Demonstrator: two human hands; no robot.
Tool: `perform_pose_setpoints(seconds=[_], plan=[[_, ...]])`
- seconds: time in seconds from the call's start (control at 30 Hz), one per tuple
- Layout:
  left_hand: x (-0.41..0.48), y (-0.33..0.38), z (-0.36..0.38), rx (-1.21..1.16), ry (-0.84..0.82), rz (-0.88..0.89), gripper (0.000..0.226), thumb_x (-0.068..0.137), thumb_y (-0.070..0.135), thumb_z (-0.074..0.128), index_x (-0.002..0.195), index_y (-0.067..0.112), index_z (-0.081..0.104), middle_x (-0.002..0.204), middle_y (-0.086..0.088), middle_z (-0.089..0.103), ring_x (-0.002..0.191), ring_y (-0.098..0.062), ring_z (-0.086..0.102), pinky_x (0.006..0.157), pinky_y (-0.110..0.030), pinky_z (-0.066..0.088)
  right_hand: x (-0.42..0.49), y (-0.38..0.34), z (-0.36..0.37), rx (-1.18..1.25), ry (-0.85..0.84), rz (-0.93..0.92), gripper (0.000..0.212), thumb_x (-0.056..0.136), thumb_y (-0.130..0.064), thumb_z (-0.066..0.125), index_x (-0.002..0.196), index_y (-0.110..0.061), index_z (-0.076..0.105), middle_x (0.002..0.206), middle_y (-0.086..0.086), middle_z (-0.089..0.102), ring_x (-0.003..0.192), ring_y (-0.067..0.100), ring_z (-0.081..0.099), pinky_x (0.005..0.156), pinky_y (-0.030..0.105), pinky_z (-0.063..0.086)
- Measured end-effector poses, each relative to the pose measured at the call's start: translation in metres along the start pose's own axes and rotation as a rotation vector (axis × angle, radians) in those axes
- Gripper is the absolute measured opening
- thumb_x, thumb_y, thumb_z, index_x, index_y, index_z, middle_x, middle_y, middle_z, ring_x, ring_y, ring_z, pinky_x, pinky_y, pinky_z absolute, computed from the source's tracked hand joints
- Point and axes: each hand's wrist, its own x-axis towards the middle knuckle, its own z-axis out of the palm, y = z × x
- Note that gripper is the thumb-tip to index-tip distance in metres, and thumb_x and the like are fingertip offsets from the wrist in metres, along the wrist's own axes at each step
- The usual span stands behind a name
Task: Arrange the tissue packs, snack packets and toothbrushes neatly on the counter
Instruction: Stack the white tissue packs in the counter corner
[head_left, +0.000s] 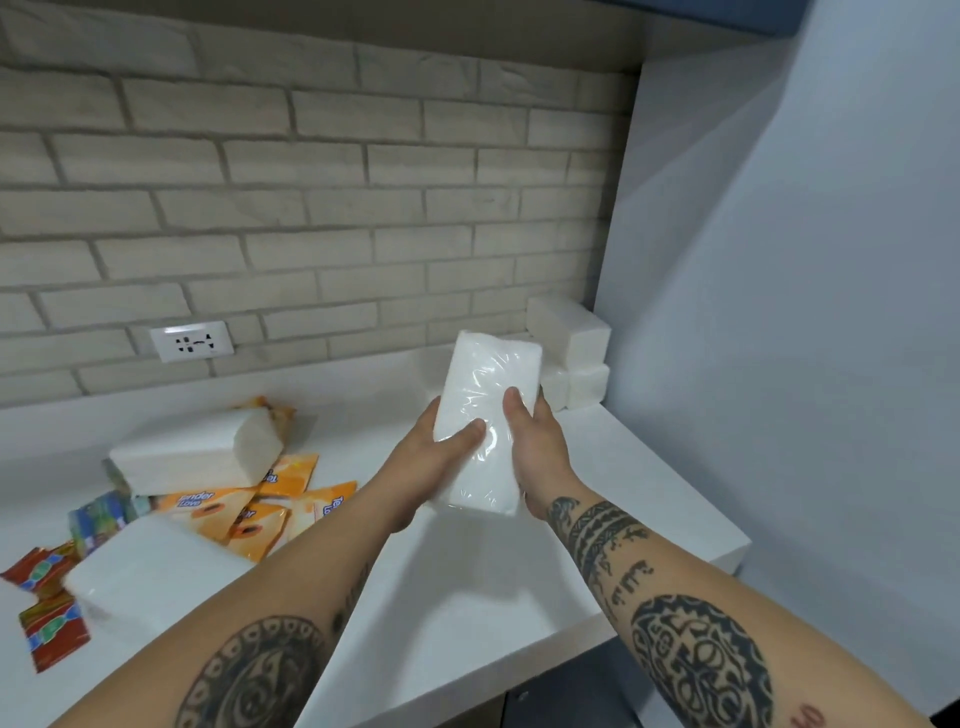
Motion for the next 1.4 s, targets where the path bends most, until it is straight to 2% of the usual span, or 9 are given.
perform_pose_setpoints(seconds=[0.1, 0.3, 0.5, 0.63, 0.87, 1.03, 1.17, 1.3, 1.4], plan=[[0.028, -0.001, 0.007, -0.033, 0.053, 0.012, 0.044, 0.095, 0.048, 0.066, 0.137, 0.044, 0.054, 0.123, 0.013, 0.073, 0.108, -0.013, 0.074, 0.095, -0.043, 0.059, 0.027, -0.006, -0.004, -0.065, -0.014, 0.002, 0.046, 0.097, -0.062, 0.05, 0.138, -0.041, 0.052, 0.122, -0.013, 0.068, 0.108, 0.014, 0.068, 0.095, 0.044, 0.058], [0.108, 0.0, 0.027, -0.135, 0.21, 0.023, 0.04, 0.092, 0.045, 0.066, 0.131, 0.042, 0.06, 0.116, 0.011, 0.077, 0.102, -0.016, 0.076, 0.093, -0.046, 0.06, 0.092, -0.004, -0.021, -0.195, -0.093, -0.114, 0.024, 0.103, -0.039, 0.053, 0.125, -0.046, 0.056, 0.113, -0.022, 0.071, 0.096, -0.004, 0.069, 0.08, 0.021, 0.053], [0.196, -0.001, 0.059, -0.158, 0.261, -0.009, 0.032, 0.095, 0.043, 0.059, 0.127, 0.045, 0.061, 0.116, 0.012, 0.076, 0.102, -0.015, 0.076, 0.092, -0.047, 0.061, 0.191, -0.008, -0.053, -0.281, -0.066, -0.096, 0.037, 0.102, -0.043, 0.05, 0.138, -0.035, 0.054, 0.123, -0.016, 0.067, 0.113, 0.008, 0.064, 0.106, 0.039, 0.05], [0.249, 0.006, 0.077, -0.156, 0.352, -0.044, 0.028, 0.104, 0.036, 0.054, 0.132, 0.037, 0.057, 0.118, 0.011, 0.072, 0.096, -0.013, 0.073, 0.065, -0.026, 0.054, 0.247, -0.016, -0.071, -0.396, -0.099, -0.072, 0.052, 0.103, -0.048, 0.047, 0.15, -0.028, 0.044, 0.142, -0.016, 0.054, 0.132, 0.012, 0.05, 0.115, 0.037, 0.039], [0.325, 0.009, 0.08, -0.173, 0.423, -0.128, 0.02, 0.1, 0.035, 0.053, 0.115, 0.033, 0.064, 0.104, 0.003, 0.074, 0.086, -0.022, 0.068, 0.068, -0.033, 0.053, 0.322, -0.024, -0.101, -0.44, -0.129, -0.157, 0.036, 0.102, -0.039, 0.055, 0.132, -0.022, 0.064, 0.125, -0.013, 0.067, 0.117, 0.01, 0.06, 0.094, 0.019, 0.042], [0.366, 0.007, 0.087, -0.134, 0.455, -0.184, 0.016, 0.102, 0.028, 0.05, 0.093, 0.017, 0.056, 0.077, -0.002, 0.056, 0.06, -0.019, 0.046, 0.054, -0.027, 0.038, 0.374, -0.015, -0.126, -0.941, 0.17, -0.275, 0.041, 0.104, -0.037, 0.047, 0.141, -0.026, 0.058, 0.154, -0.005, 0.05, 0.154, 0.022, 0.024, 0.123, 0.043, 0.017], [0.392, -0.004, 0.094, -0.129, 0.457, -0.278, 0.028, 0.103, 0.033, 0.049, 0.108, 0.009, 0.061, 0.086, -0.006, 0.063, 0.065, -0.021, 0.052, 0.056, -0.027, 0.039, 0.396, -0.012, -0.137, -1.204, 0.044, -0.179, 0.049, 0.104, -0.045, 0.036, 0.151, -0.033, 0.042, 0.165, -0.007, 0.029, 0.156, 0.03, 0.007, 0.121, 0.055, 0.01], [0.415, -0.017, 0.097, -0.135, 0.451, -0.33, 0.037, 0.103, 0.04, 0.051, 0.116, 0.007, 0.063, 0.108, -0.013, 0.071, 0.069, -0.021, 0.058, 0.052, -0.025, 0.04, 0.403, -0.003, -0.137, -1.212, 0.027, -0.156, 0.047, 0.103, -0.051, 0.033, 0.148, -0.041, 0.045, 0.166, -0.01, 0.026, 0.156, 0.027, 0.008, 0.12, 0.057, 0.007], [0.431, -0.02, 0.1, -0.135, 0.468, -0.356, 0.047, 0.099, 0.044, 0.054, 0.119, 0.003, 0.066, 0.106, -0.015, 0.074, 0.069, -0.023, 0.064, 0.052, -0.023, 0.042, 0.403, 0.002, -0.14, -1.215, 0.082, -0.237, 0.043, 0.104, -0.05, 0.036, 0.144, -0.043, 0.051, 0.162, -0.012, 0.034, 0.154, 0.021, 0.016, 0.117, 0.05, 0.013]])
